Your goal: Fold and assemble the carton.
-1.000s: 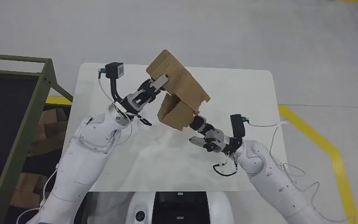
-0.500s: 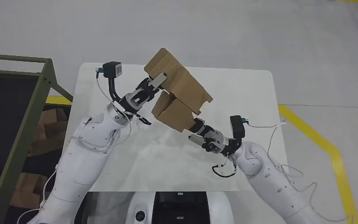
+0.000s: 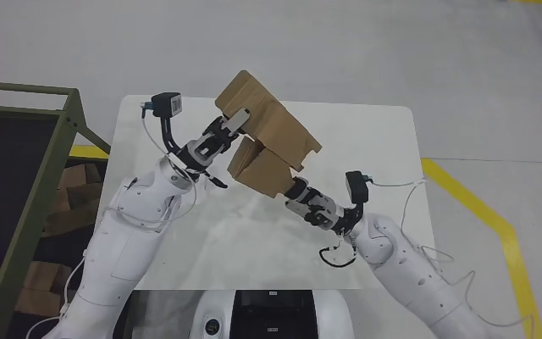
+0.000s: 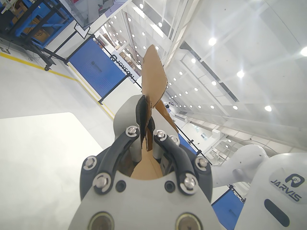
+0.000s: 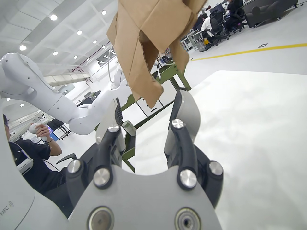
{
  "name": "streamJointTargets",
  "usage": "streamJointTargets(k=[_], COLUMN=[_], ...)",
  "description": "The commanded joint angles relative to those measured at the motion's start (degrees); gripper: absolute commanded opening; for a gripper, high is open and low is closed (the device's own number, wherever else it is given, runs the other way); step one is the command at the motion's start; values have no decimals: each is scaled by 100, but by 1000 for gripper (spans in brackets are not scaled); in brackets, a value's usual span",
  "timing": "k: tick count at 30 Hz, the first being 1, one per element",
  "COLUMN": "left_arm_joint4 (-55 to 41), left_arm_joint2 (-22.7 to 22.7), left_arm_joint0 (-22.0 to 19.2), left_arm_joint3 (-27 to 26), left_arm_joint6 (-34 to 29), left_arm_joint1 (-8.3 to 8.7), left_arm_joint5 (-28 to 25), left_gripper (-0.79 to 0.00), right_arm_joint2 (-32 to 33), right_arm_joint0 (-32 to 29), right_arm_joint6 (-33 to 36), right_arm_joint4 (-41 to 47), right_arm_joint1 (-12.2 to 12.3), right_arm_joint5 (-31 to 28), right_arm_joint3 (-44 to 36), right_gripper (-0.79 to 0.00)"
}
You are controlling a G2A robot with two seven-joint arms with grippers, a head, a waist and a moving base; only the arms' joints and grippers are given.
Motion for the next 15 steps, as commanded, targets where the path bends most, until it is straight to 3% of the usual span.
streamJointTargets(k=[1, 10, 15], left_arm_joint4=[9, -6, -1], left_arm_joint2=[-7, 17, 8], left_arm_joint0=[6, -53, -62], left_arm_joint3=[-6, 53, 69], left_arm_joint6=[6, -36, -30], left_arm_joint1=[-4, -27, -39], left_arm_joint5=[7, 55, 58], left_gripper=[-785, -785, -785], right_arm_joint2=[-41, -115, -131], right_arm_joint0=[33, 114, 127], right_arm_joint6=[15, 18, 9], right_arm_joint4=[86, 185, 180], right_arm_joint1=[1, 31, 51], right_arm_joint5=[0, 0, 0], right_arm_joint3=[24, -21, -37], right_gripper=[-428, -477, -551])
